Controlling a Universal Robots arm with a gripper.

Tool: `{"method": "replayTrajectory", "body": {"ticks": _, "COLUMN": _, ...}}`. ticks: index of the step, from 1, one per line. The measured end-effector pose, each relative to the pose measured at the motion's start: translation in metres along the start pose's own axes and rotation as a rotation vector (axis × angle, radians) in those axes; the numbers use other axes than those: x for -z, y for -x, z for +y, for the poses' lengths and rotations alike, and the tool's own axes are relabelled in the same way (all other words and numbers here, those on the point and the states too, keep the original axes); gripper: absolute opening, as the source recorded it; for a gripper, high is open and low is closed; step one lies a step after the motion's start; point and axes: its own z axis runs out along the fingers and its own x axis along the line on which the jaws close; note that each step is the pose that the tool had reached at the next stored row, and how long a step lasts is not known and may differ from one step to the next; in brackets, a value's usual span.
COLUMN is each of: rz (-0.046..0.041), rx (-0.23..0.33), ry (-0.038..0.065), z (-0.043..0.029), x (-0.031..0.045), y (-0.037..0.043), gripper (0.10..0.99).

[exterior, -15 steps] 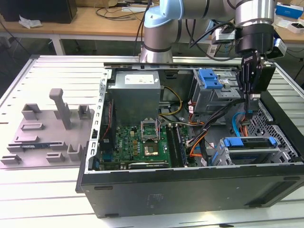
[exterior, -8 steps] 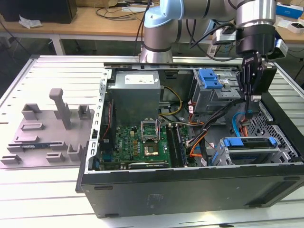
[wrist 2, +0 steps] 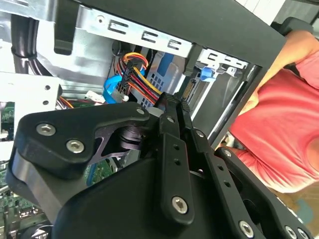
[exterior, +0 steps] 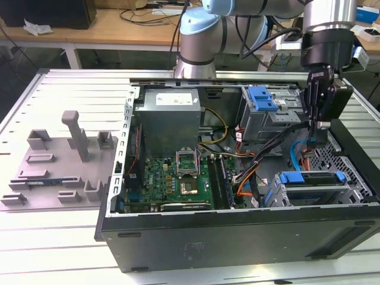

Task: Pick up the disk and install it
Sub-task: 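Insert the first disk wire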

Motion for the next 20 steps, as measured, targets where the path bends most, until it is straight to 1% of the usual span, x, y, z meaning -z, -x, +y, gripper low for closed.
{"method": "replayTrajectory", "body": {"ticks": 2, "rz": -0.0125, "rx": 0.0, "ry": 0.002, "z": -0.0005, "x": -0.0006, "y": -0.0039, "gripper": 0.165}}
{"method": "replayTrajectory", "body": {"ticks": 4, "rz": -0.0381, "rx": 0.0, "ry": 0.005, "z": -0.0012, "x": -0.0024, "y": -0.0091, "gripper": 0.165}}
{"method": "replayTrajectory", "body": {"ticks": 5, "rz": -0.047, "rx": -0.001, "ry": 0.007, "z": -0.0015, "x": -0.0033, "y": -0.0108, "gripper": 0.165}}
{"method": "replayTrajectory", "body": {"ticks": 6, "rz": -0.0586, "rx": -0.001, "ry": 0.008, "z": -0.0018, "x": -0.0046, "y": -0.0131, "gripper": 0.165}}
{"method": "replayTrajectory", "body": {"ticks": 8, "rz": -0.0656, "rx": -0.001, "ry": 0.009, "z": -0.0024, "x": -0.0082, "y": -0.0181, "gripper": 0.165}}
{"method": "replayTrajectory", "body": {"ticks": 9, "rz": -0.067, "rx": -0.001, "ry": 0.009, "z": -0.0027, "x": -0.0102, "y": -0.0208, "gripper": 0.165}}
{"method": "replayTrajectory", "body": {"ticks": 10, "rz": -0.0736, "rx": -0.001, "ry": 0.01, "z": -0.0033, "x": -0.0135, "y": -0.0253, "gripper": 0.165}}
{"method": "replayTrajectory", "body": {"ticks": 12, "rz": -0.0841, "rx": -0.001, "ry": 0.012, "z": -0.0039, "x": -0.0167, "y": -0.0299, "gripper": 0.165}}
{"method": "replayTrajectory", "body": {"ticks": 14, "rz": -0.103, "rx": -0.001, "ry": 0.014, "z": -0.0044, "x": -0.018, "y": -0.0334, "gripper": 0.165}}
{"method": "replayTrajectory", "body": {"ticks": 15, "rz": -0.1203, "rx": -0.002, "ry": 0.016, "z": -0.0048, "x": -0.0186, "y": -0.0361, "gripper": 0.165}}
{"method": "replayTrajectory", "body": {"ticks": 16, "rz": -0.1345, "rx": -0.002, "ry": 0.018, "z": -0.0051, "x": -0.0189, "y": -0.0386, "gripper": 0.165}}
{"method": "replayTrajectory", "body": {"ticks": 17, "rz": -0.1439, "rx": -0.002, "ry": 0.019, "z": -0.0054, "x": -0.0191, "y": -0.0405, "gripper": 0.165}}
{"method": "replayTrajectory", "body": {"ticks": 18, "rz": -0.1506, "rx": -0.002, "ry": 0.02, "z": -0.0056, "x": -0.0193, "y": -0.042, "gripper": 0.165}}
{"method": "replayTrajectory", "body": {"ticks": 19, "rz": -0.1633, "rx": -0.003, "ry": 0.022, "z": -0.006, "x": -0.0196, "y": -0.0448, "gripper": 0.165}}
{"method": "replayTrajectory", "body": {"ticks": 20, "rz": -0.1708, "rx": -0.003, "ry": 0.023, "z": -0.0062, "x": -0.0197, "y": -0.0463, "gripper": 0.165}}
